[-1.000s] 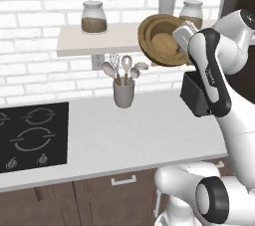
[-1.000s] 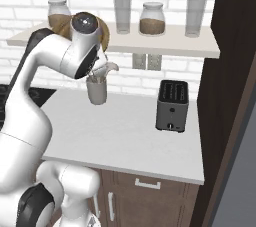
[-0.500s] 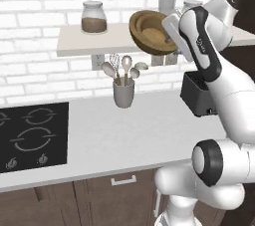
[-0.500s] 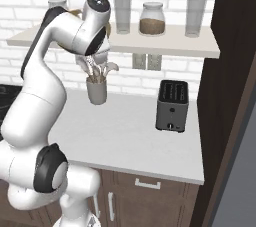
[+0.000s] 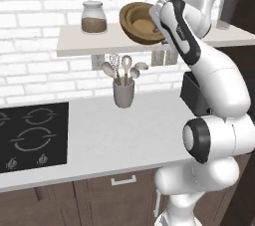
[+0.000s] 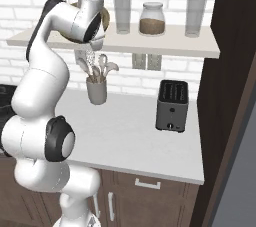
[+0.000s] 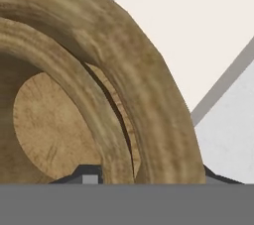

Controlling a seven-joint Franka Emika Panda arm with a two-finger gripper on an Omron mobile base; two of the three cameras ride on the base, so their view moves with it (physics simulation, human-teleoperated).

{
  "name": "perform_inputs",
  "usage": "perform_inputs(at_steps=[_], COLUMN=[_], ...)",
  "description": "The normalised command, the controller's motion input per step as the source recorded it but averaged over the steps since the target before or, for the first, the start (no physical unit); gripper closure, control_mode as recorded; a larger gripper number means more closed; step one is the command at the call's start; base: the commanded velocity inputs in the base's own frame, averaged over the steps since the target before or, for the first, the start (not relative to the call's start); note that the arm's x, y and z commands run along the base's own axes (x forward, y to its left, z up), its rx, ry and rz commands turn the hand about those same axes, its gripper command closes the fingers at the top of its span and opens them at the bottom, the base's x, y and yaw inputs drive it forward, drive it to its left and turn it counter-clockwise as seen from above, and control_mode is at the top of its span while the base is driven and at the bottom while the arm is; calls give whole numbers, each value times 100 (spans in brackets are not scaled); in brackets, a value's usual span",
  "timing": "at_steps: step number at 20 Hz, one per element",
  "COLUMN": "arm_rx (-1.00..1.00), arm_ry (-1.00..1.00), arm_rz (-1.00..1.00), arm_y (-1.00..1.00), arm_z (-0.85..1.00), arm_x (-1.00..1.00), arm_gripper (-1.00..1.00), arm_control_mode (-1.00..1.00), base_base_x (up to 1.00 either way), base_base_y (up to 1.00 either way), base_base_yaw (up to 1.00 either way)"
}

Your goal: Pick up the bowls on the counter and stack them on top of one another in the open cabinet. Place the smaller bowl on top of the larger bowl.

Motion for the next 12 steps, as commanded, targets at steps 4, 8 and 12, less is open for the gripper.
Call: perform_inputs(at_steps=[4, 8, 12], arm_rx=[0, 0, 0], arm_ry=[14, 17, 5], arm_rz=[-7, -3, -3], arm_y=[0, 0, 0], arm_z=[0, 0, 0], arm_x=[57, 29, 32], arm_gripper=[100, 100, 100], arm_control_mode=[-100, -100, -100], base_base_x=[0, 0, 0], base_base_y=[0, 0, 0], base_base_yaw=[0, 0, 0])
